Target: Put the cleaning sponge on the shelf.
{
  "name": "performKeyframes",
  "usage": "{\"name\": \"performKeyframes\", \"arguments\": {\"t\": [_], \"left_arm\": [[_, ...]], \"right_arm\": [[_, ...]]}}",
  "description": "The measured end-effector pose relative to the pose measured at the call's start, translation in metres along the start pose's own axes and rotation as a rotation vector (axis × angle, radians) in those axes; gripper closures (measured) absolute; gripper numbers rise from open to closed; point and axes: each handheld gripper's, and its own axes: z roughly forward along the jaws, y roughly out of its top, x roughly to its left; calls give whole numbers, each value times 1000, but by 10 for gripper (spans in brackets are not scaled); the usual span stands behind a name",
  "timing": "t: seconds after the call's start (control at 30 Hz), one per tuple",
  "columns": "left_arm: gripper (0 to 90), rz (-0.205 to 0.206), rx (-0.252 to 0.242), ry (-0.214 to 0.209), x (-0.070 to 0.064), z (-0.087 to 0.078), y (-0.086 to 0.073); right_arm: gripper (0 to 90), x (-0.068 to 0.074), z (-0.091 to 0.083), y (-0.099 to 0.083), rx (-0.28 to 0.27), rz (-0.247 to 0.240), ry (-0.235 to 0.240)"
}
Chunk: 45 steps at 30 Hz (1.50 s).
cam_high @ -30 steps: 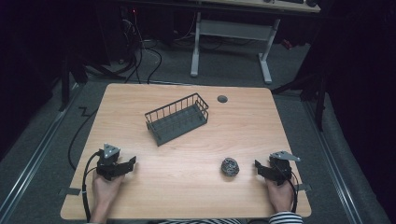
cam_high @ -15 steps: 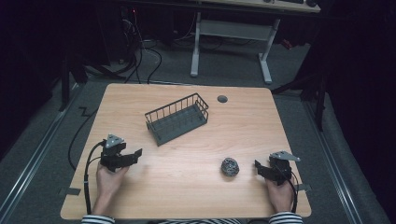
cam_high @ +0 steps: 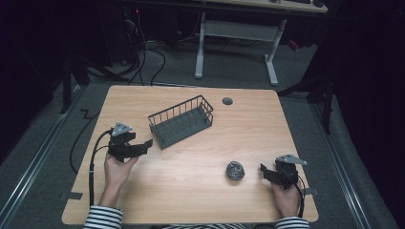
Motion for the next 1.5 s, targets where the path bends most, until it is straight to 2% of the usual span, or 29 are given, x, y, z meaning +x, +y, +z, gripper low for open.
{"name": "performKeyframes", "arguments": {"t": [0.27, 0.37, 0.6, 0.77, 0.83, 1.13, 1.5], "left_arm": [[225, 7, 11, -10, -4, 8, 21], [229, -4, 15, -11, -5, 15, 29], [234, -7, 47, 34, -2, 35, 46], [252, -15, 51, 41, 0, 43, 47], [252, -25, 76, 52, 2, 50, 45], [294, -21, 96, 58, 2, 60, 42], [379, -22, 102, 38, -1, 64, 41]], "right_arm": [[332, 0, 0, 0, 1, 1, 1], [332, 0, 0, 0, 0, 0, 0], [332, 0, 0, 0, 1, 1, 2], [332, 0, 0, 0, 0, 0, 2], [332, 0, 0, 0, 0, -1, 1], [332, 0, 0, 0, 0, -1, 1], [332, 0, 0, 0, 0, -1, 3]]}}
